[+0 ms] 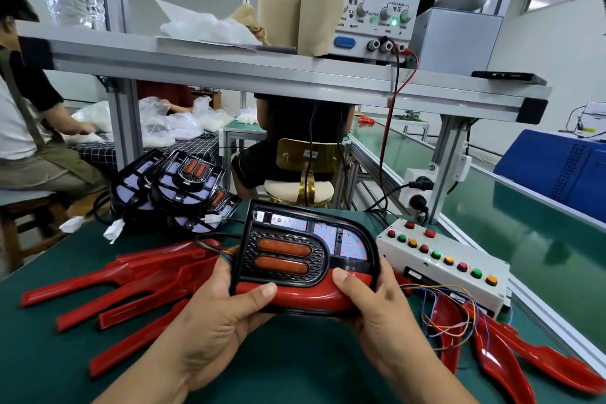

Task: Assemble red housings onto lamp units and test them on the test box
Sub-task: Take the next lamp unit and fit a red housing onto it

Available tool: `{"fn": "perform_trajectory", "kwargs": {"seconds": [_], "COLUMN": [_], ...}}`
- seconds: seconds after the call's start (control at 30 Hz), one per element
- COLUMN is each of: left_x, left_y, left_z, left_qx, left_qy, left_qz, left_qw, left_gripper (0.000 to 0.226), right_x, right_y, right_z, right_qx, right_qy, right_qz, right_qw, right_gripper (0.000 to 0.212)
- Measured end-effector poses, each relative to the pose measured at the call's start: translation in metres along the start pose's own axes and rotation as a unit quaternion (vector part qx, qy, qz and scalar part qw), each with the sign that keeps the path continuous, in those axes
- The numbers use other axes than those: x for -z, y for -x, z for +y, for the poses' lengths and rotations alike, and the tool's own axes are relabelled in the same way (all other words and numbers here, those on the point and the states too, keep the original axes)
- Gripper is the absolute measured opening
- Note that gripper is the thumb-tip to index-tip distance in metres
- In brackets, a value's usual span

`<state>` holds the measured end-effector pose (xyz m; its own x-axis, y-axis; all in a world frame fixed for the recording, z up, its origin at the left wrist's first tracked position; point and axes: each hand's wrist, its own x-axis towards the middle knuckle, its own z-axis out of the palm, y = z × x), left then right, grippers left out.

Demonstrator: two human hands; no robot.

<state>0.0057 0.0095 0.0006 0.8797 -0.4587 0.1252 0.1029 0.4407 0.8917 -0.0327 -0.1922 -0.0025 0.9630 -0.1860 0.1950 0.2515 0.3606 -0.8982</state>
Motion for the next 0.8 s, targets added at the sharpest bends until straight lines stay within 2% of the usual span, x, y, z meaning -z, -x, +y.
{"fn": "perform_trajectory", "kwargs": {"seconds": [0.37,0.6,0.8], "left_x": [-0.001,0.011,0.022], "left_y": [-0.004,0.0,0.002], "left_z": [-0.003,0.007,0.018], "left_qx": [0.007,0.052,0.071], "left_qy": [0.03,0.067,0.083], "left_qz": [0.038,-0.004,-0.021], "left_qw": [0.999,0.996,0.994], "left_gripper": [0.058,0.058,0.048], "right_x": [0.002,0.004,0.002], "right_y": [-0.001,0.001,0.0], "right_z": [0.001,-0.001,0.0], "right_qx": [0.009,-0.051,-0.045], "right_qy": [0.014,0.017,-0.019], "right_qz": [-0.008,-0.034,-0.012], "right_qw": [1.0,0.998,0.999], "right_gripper": [0.059,0.057,0.051]}}
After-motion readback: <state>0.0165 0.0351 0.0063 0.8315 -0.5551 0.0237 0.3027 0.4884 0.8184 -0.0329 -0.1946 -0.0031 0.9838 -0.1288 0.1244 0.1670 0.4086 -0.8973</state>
